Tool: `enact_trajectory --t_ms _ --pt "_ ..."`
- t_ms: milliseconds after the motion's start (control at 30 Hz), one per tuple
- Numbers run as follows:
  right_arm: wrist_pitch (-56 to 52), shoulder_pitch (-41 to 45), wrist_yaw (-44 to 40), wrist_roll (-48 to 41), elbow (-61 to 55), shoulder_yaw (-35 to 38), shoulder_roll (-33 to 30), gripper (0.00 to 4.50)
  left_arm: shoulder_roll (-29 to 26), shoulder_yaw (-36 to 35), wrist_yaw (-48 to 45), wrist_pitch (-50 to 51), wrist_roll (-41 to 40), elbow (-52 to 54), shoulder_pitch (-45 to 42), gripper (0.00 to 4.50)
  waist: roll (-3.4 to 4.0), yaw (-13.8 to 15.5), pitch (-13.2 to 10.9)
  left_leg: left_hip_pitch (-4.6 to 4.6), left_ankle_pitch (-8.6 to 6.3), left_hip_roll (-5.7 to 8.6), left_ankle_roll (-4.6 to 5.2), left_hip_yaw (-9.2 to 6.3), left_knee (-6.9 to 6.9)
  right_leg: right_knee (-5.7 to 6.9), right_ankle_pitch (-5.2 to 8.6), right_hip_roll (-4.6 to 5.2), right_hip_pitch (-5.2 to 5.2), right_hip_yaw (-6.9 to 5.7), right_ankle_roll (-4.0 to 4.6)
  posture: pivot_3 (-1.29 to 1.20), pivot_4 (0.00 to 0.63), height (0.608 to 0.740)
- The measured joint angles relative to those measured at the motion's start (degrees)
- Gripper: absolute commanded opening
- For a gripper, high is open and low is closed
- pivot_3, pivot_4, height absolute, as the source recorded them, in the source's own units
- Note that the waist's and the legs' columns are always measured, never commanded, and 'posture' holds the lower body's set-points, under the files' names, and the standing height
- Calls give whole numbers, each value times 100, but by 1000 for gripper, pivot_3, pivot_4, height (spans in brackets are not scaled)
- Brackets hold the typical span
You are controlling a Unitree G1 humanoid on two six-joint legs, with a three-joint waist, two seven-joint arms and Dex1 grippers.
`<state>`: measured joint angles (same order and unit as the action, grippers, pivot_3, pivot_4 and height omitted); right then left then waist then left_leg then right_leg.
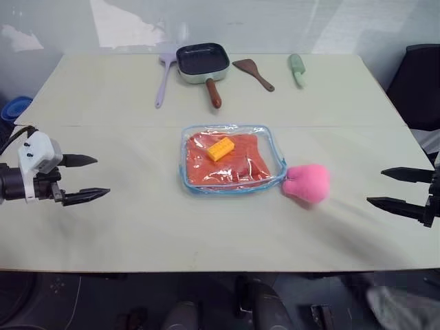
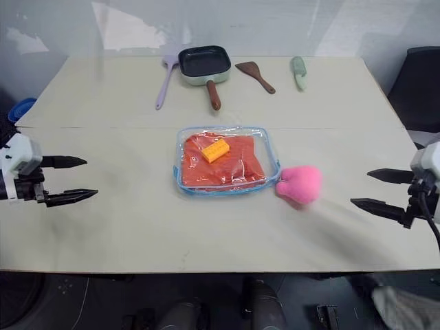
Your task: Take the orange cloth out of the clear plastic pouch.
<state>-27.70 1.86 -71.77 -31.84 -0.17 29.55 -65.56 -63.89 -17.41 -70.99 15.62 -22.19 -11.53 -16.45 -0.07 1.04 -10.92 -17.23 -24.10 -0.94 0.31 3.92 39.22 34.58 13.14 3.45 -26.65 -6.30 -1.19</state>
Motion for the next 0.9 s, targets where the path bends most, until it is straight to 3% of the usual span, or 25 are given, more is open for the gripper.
enact_trajectory --t_ms 600,900 --pt "-33 22 358 -2 -213 0 98 4500 70 103 27 82 41 205 93 4488 1 12 -3 14 14 4 -20 6 1 11 2 1 1 11 6 0 150 740" --pt "-300 164 1256 -31 -904 -44 697 4500 872 297 558 775 -256 534 -574 4488 0 40 -3 10 25 10 -30 4 7 47 1 4 5 14 8 0 150 740"
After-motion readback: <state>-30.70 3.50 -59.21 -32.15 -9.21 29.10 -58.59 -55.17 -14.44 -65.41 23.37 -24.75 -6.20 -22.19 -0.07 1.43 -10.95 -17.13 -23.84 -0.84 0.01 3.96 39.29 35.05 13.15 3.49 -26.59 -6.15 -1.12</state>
